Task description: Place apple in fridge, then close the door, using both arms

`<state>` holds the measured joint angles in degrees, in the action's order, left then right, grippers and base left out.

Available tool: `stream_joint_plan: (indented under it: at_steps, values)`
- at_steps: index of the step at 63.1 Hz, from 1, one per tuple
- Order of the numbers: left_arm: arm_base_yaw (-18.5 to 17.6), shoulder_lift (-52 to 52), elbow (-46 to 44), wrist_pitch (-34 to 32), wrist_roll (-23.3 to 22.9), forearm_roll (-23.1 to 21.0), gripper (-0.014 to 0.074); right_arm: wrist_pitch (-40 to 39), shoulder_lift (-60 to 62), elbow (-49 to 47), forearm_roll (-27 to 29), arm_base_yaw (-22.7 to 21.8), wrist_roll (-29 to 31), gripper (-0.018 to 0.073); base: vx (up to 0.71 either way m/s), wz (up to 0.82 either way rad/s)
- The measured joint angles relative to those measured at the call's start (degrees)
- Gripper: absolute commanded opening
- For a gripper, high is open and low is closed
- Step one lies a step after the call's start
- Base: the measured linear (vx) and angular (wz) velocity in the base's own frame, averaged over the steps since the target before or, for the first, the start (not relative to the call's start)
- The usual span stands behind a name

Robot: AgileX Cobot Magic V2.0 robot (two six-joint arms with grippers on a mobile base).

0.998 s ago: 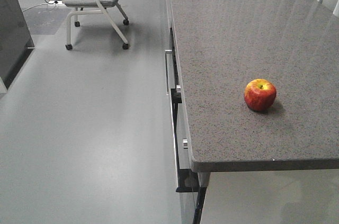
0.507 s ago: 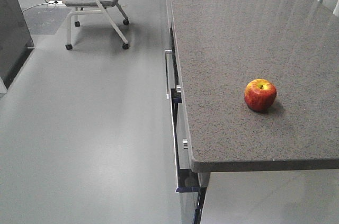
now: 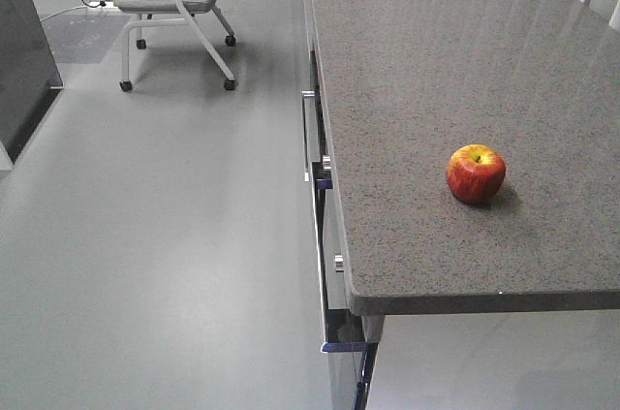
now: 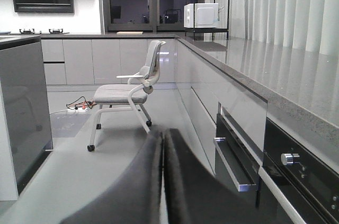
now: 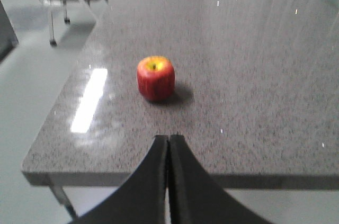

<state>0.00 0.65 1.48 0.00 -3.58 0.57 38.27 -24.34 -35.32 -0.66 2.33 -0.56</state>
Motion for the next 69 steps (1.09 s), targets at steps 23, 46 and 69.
stream_joint_plan:
  at_steps: [23,46,69]
  values:
    - [0.0,0.0,0.0,0.0,0.0,0.0,-0.0006,11.7,-17.9,-11.9,0.7,0.0,4.8,0.0384,0.00,0.00]
    - [0.0,0.0,0.0,0.0,0.0,0.0,-0.0006,11.7,-32.2,-17.6,0.7,0.0,7.8,0.0587,0.00,0.00]
    - [0.0,0.0,0.0,0.0,0.0,0.0,-0.0006,11.4,-44.2,-24.2,1.3,0.0,8.7,0.0587,0.00,0.00]
